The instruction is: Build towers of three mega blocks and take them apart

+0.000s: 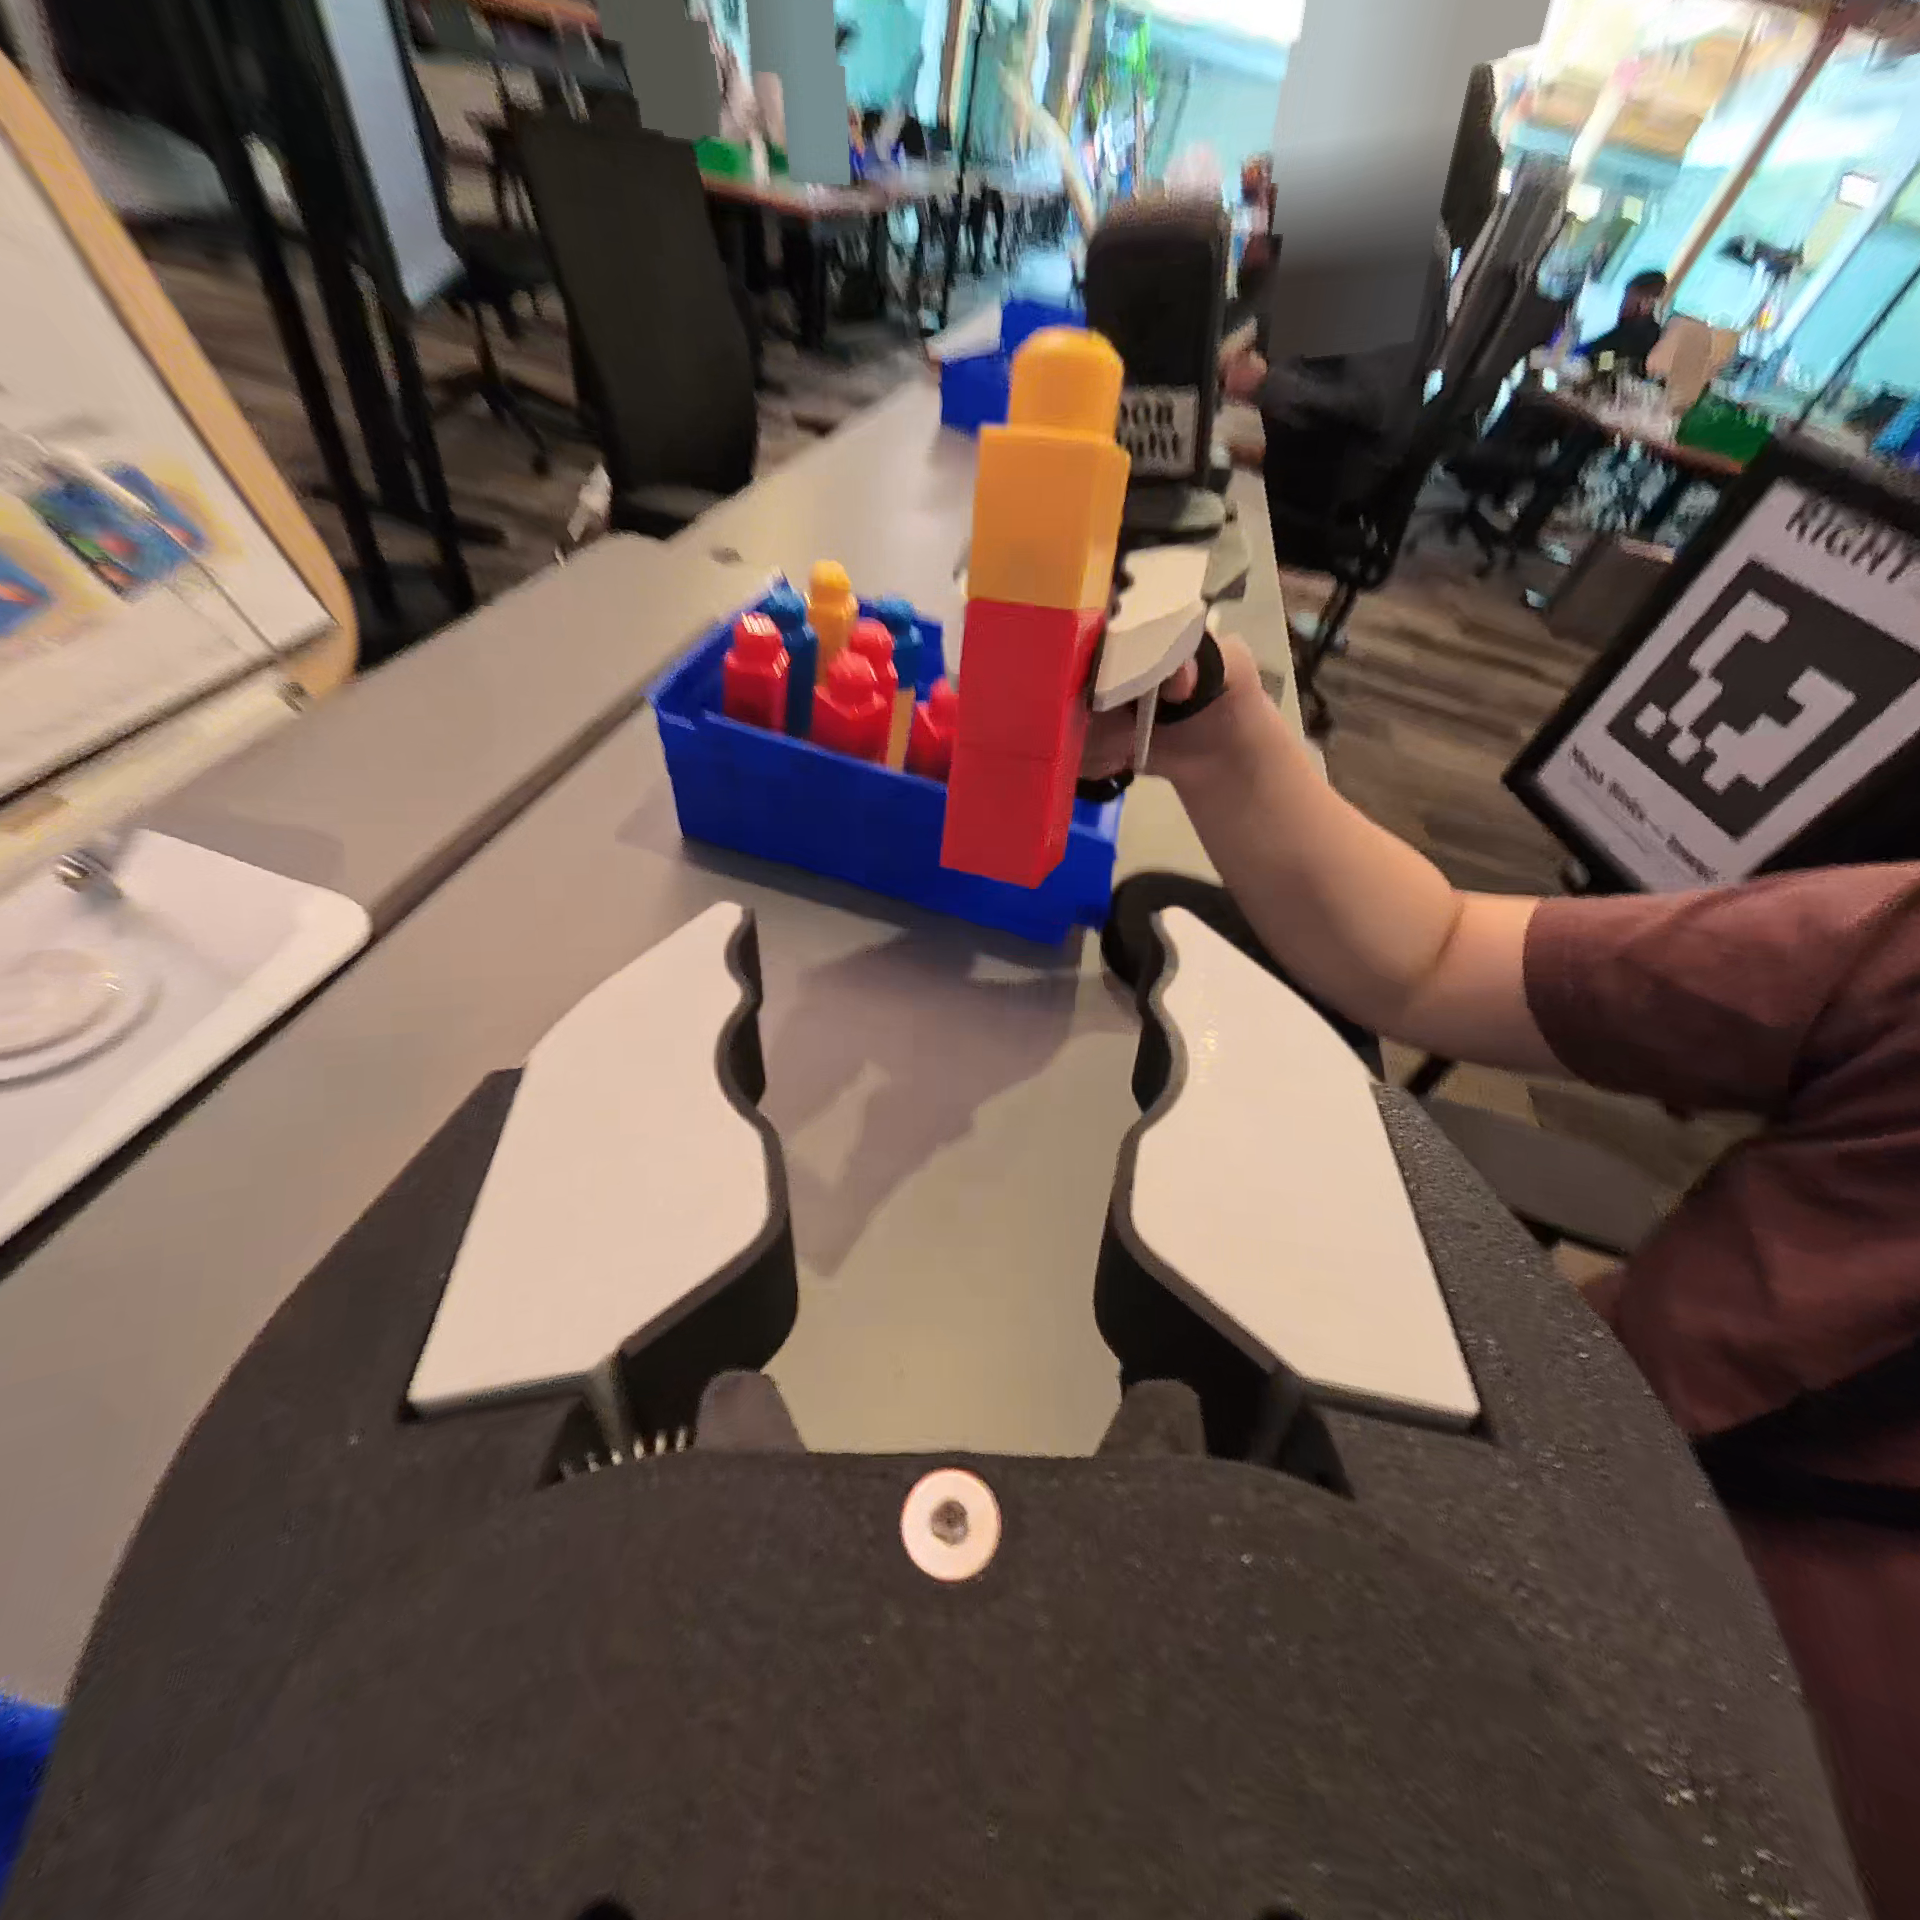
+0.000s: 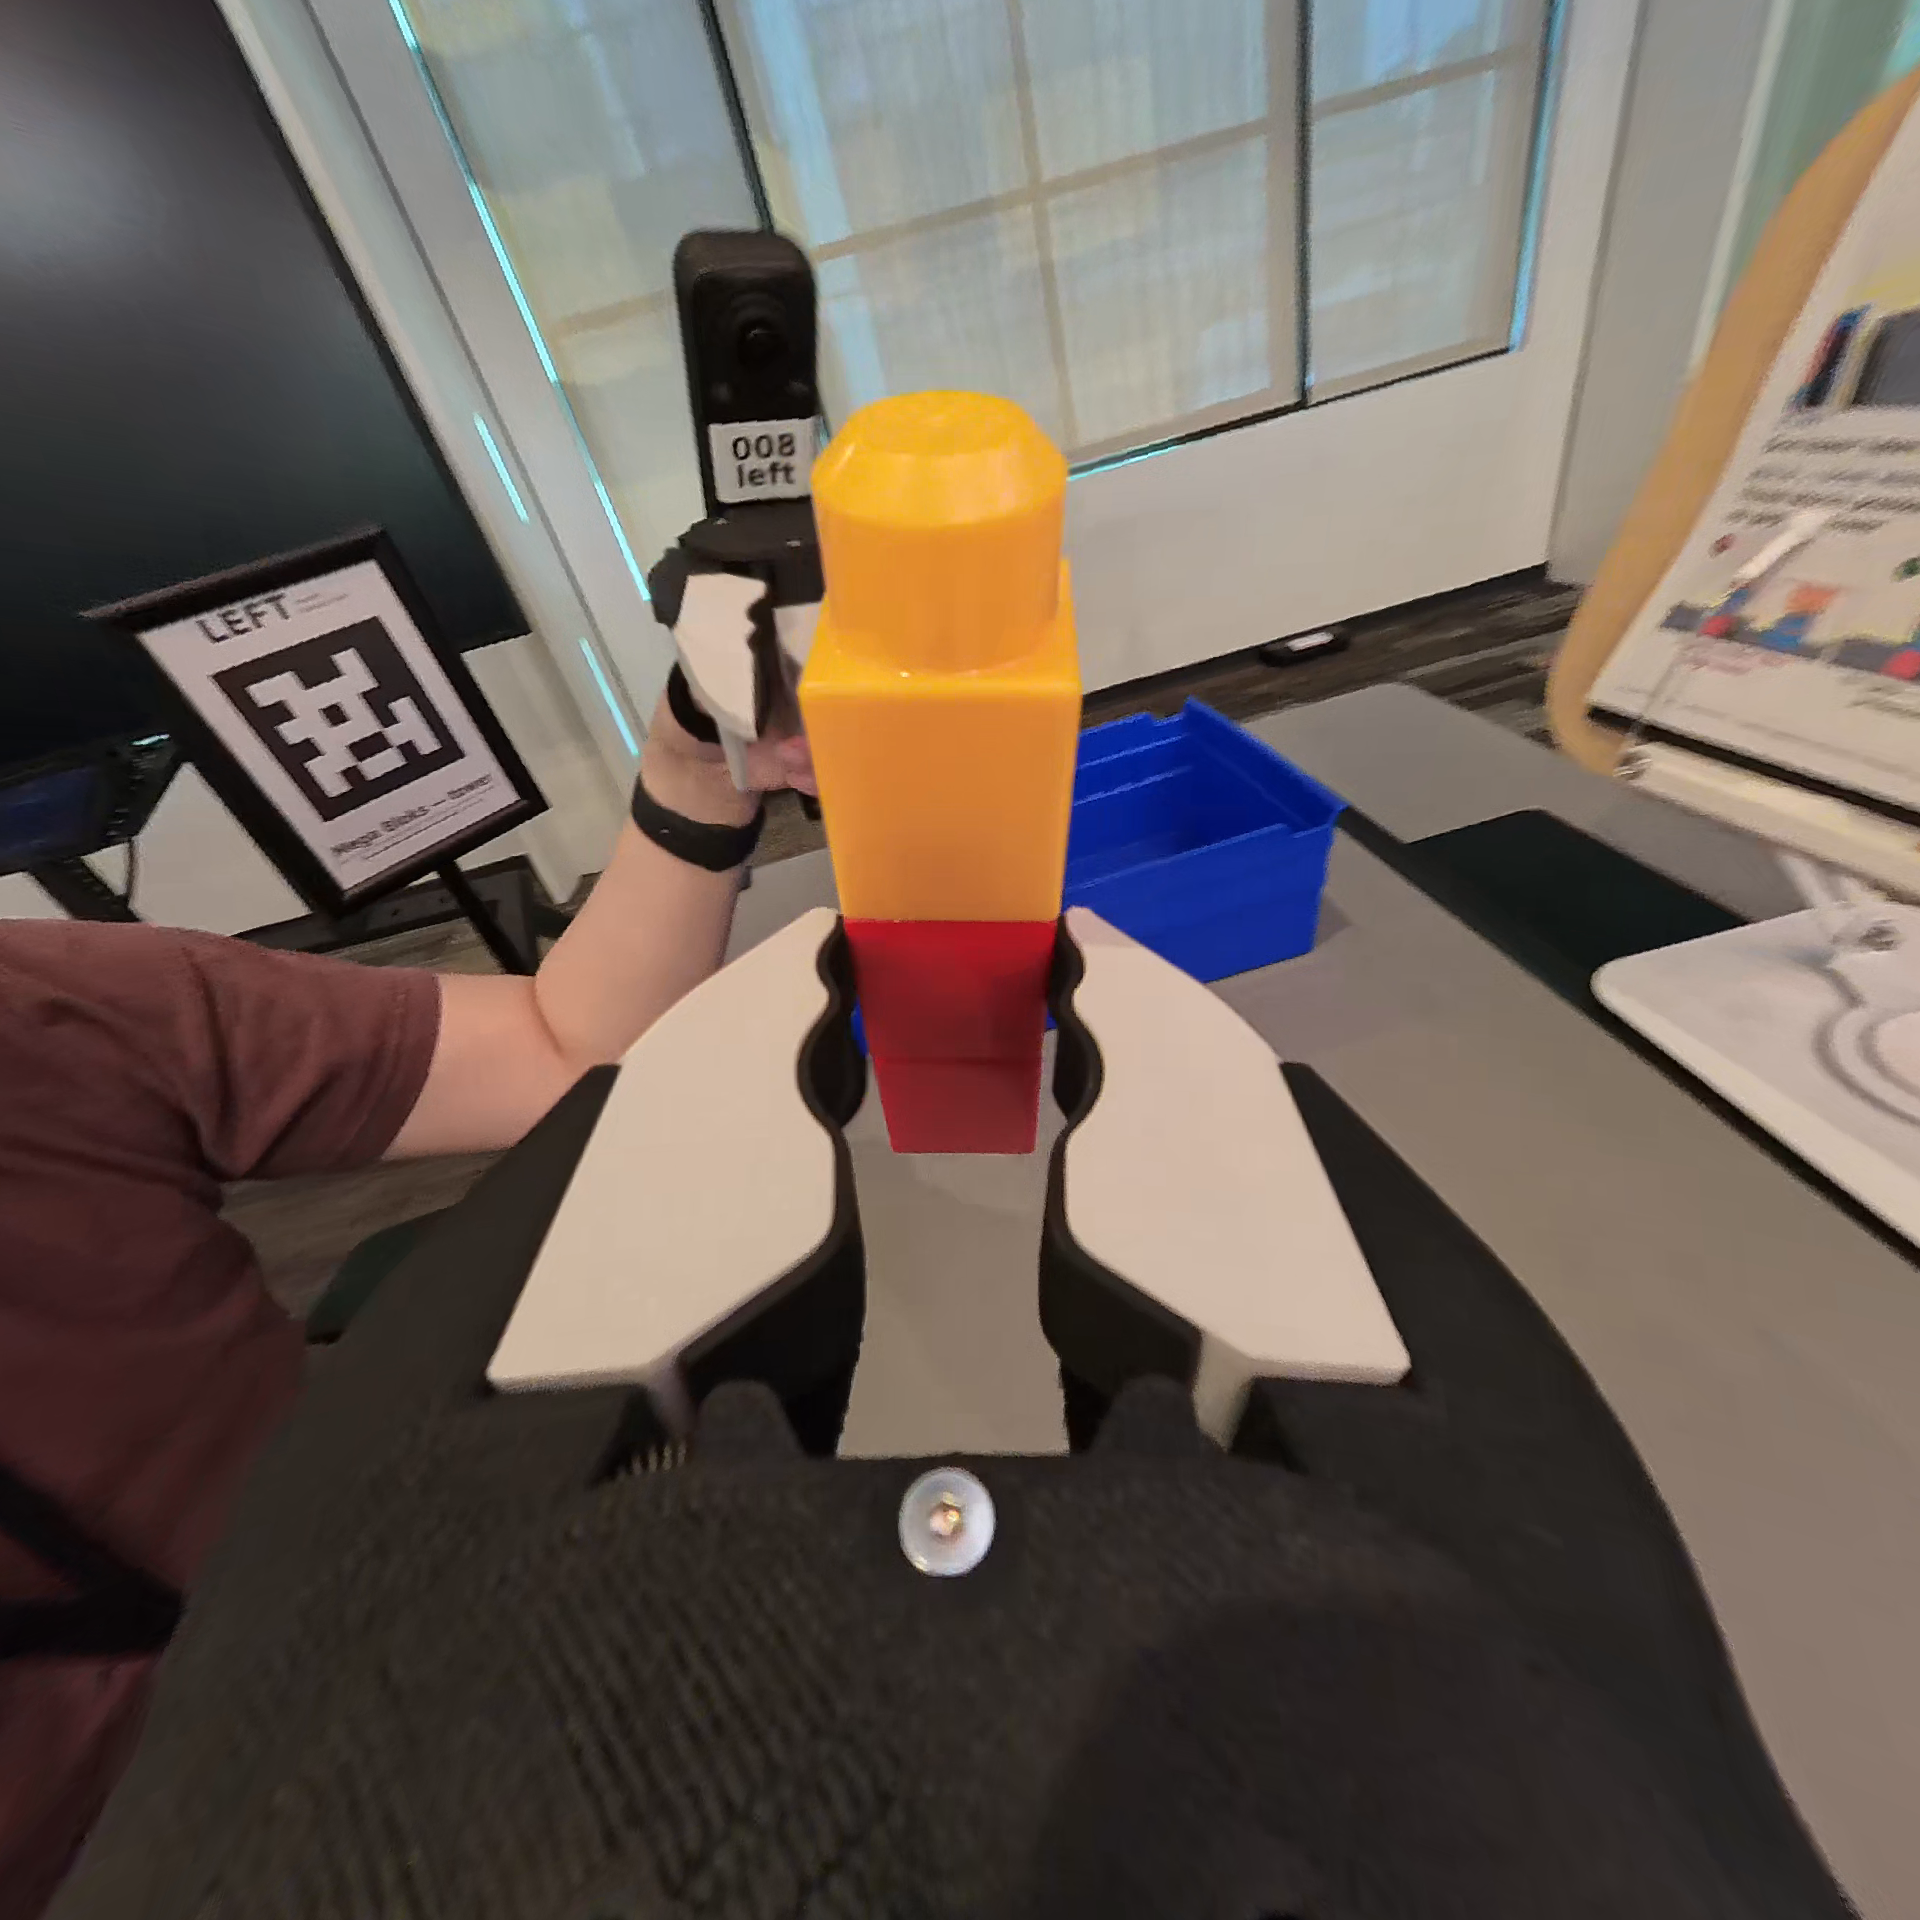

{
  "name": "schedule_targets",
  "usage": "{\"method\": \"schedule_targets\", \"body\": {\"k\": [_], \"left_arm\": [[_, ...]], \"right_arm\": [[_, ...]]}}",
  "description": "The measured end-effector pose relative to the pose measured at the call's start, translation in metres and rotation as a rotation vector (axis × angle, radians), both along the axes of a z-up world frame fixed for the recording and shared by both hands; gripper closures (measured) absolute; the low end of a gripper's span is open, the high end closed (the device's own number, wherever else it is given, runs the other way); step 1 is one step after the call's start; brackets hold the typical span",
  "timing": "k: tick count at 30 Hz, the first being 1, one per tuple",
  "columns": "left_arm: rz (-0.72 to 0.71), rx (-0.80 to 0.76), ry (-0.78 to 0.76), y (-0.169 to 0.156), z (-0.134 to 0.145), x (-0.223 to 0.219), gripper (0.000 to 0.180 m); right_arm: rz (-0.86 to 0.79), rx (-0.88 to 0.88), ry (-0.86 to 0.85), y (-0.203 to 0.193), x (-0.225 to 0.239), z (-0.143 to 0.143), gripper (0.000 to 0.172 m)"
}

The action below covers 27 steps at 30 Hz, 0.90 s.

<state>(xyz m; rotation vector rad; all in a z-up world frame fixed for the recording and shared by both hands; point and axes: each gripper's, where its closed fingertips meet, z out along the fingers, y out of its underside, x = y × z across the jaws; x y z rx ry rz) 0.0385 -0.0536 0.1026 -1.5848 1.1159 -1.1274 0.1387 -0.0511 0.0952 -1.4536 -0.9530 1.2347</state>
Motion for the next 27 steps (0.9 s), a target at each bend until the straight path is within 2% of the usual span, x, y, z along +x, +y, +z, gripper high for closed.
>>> {"method": "schedule_targets", "body": {"k": [2,6,9,12,15,17,22,27], "left_arm": [[0.045,0.033,-0.102,0.003,0.021,-0.014,0.11],[0.067,0.125,-0.375,-0.002,0.06,-0.027,0.127],[0.073,0.126,-0.345,-0.001,0.056,-0.022,0.127],[0.088,0.139,-0.29,-0.001,0.05,-0.018,0.124],[0.12,0.166,-0.277,0.0,0.051,-0.019,0.125],[0.127,0.17,-0.258,0.0,0.05,-0.019,0.126],[0.112,0.146,-0.262,-0.005,0.048,-0.013,0.128],[0.089,0.169,-0.205,-0.014,0.044,-0.007,0.128]], "right_arm": [[-0.05,0.036,0.01,0.001,0.018,0.013,0.135],[-0.173,0.118,0.013,0.003,0.06,0.036,0.135],[-0.248,0.149,0.066,0.0,0.096,0.054,0.135],[-0.422,0.189,0.014,0.007,0.144,0.058,0.135],[-0.632,0.217,-0.084,0.014,0.196,0.052,0.135],[-0.71,0.199,-0.11,0.013,0.224,0.048,0.135],[-0.682,0.039,-0.107,0.008,0.262,0.018,0.135],[-0.746,-0.081,-0.192,0.025,0.294,-0.033,0.135]]}}
